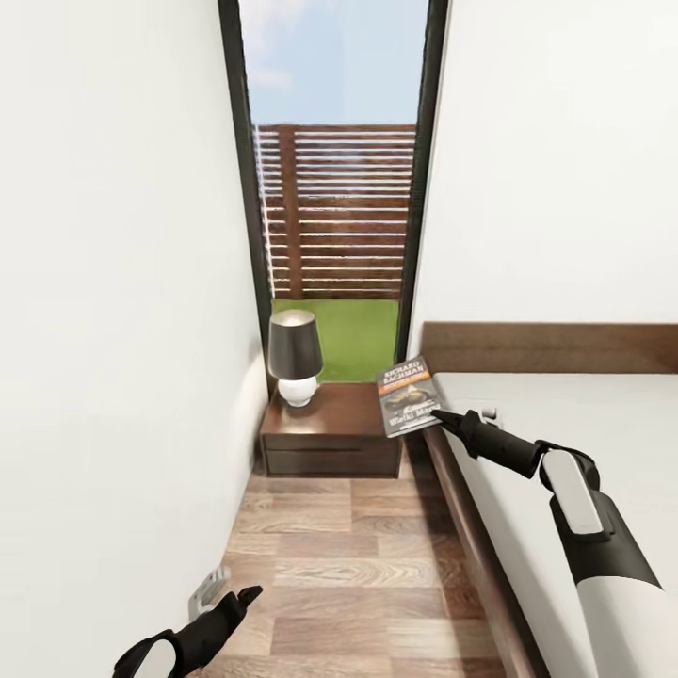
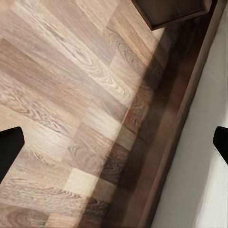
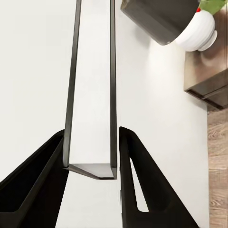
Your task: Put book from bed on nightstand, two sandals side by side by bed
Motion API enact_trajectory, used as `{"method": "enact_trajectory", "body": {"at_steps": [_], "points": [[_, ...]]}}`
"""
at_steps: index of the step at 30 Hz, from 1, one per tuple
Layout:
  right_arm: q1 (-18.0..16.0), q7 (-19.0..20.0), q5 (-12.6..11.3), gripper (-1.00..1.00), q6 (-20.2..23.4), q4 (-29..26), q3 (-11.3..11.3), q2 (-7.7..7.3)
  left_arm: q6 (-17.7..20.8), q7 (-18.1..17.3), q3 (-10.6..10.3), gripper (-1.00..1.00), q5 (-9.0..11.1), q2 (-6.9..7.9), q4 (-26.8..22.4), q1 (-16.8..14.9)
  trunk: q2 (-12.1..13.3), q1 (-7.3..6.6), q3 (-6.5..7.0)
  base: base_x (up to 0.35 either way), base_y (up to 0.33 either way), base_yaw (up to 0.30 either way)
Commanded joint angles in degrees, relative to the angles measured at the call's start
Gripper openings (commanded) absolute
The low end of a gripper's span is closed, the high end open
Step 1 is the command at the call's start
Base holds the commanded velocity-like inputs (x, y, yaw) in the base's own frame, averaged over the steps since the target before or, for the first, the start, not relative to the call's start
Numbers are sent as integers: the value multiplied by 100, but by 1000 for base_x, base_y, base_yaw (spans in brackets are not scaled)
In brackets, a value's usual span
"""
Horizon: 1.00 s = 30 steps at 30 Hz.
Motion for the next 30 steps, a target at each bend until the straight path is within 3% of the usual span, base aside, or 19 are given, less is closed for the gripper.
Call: {"method": "enact_trajectory", "body": {"at_steps": [1, 9, 10, 21, 30], "points": [[-6, 60, -1, -100, -5, 70, -9, 6, 37, -11, 15, 100, 20, -1, 0, -3, -4, 4, -6, 327, 0, 0], [-27, 91, 18, -100, -578, 699, 34, 19, 5, 32, 9, 100, -9, 46, 9, -3, -4, 4, -6, 327, 0, 0], [-265, 144, 17, -100, -1217, 1687, 529, 38, -22, 13, 16, 100, -577, 32, 24, -3, -4, 4, -6, 328, 0, 0], [-395, 127, 17, -100, -1652, 2037, 1063, 74, -21, -16, 15, 100, -655, 12, 55, -8, -4, 4, -6, 328, 0, 0], [-612, 124, 17, -100, -1686, 2444, 1183, 95, -17, -26, 9, 100, -661, 5, 96, -20, -4, 4, -6, 327, -8, 0]]}}
